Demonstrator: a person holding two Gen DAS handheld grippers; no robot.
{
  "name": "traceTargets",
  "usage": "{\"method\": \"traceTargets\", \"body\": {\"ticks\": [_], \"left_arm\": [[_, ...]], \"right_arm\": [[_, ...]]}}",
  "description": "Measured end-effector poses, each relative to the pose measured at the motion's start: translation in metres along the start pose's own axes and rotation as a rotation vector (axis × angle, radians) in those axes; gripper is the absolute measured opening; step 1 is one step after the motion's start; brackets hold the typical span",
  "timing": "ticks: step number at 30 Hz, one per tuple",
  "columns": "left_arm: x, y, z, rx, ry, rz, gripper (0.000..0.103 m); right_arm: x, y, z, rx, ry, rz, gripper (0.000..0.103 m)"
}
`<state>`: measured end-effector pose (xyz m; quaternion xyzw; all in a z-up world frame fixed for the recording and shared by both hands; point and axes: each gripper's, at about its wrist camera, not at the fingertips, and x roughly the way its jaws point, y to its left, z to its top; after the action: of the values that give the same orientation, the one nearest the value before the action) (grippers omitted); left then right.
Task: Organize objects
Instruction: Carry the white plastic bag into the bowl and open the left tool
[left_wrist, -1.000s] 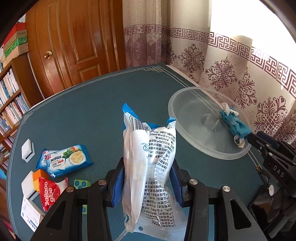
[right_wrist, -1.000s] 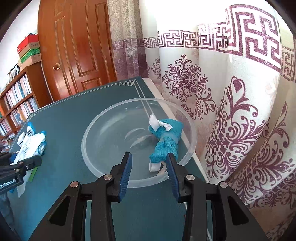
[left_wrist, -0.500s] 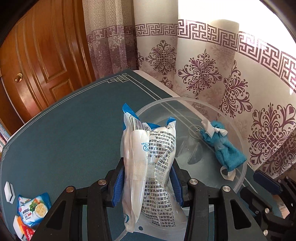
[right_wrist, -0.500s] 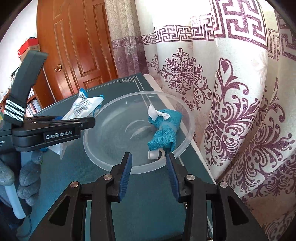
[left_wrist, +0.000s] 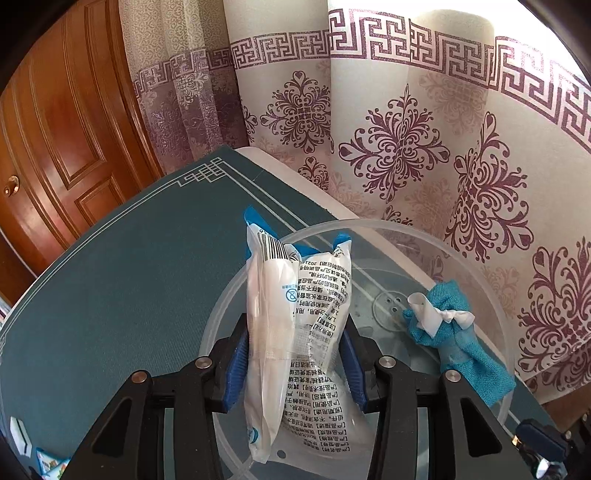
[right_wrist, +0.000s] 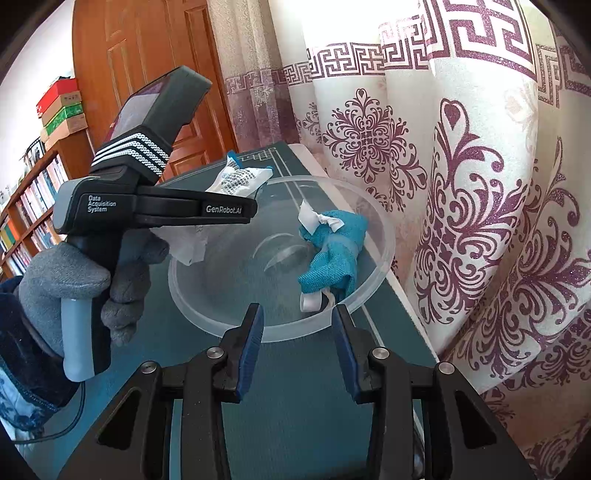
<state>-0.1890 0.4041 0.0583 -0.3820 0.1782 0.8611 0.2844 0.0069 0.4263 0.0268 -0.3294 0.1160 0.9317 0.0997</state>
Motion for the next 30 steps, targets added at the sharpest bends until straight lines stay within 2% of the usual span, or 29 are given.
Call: {"method": "traceTargets", "body": {"ticks": [1,3,4,7,12,21,30], "left_arm": [[0.001,0.0,0.0,0.0,-0.002,0.008,0.067],[-0.002,0.004,-0.001,-0.015,-0.032,0.029,0.09],[-0.005,0.006,-0.003,-0.024,-0.053,0.035,0.091],[-0.011,0.013,-0.007,-0.039,-0.056,0.031,0.091],[-0.023,0.017,-0.015,-0.036,-0.073,0.077,0.092],[-0.05,0.016,-0.03,-0.036,-0.097,0.123,0.1],[-0.073,0.019,-0.048,-0.051,-0.114,0.138,0.102]], "right_arm": [[0.0,0.0,0.0,0.0,0.0,0.001,0.04],[0.0,0.001,-0.001,-0.001,0.002,0.001,0.04],[0.0,0.001,-0.002,0.001,0.004,0.003,0.04],[0.0,0.001,-0.002,0.003,0.004,0.002,0.04],[-0.003,0.004,-0.001,-0.004,-0.001,0.009,0.04],[-0.012,0.012,-0.002,-0.009,-0.009,0.023,0.04],[-0.015,0.019,-0.006,-0.008,0.001,0.036,0.042]]}}
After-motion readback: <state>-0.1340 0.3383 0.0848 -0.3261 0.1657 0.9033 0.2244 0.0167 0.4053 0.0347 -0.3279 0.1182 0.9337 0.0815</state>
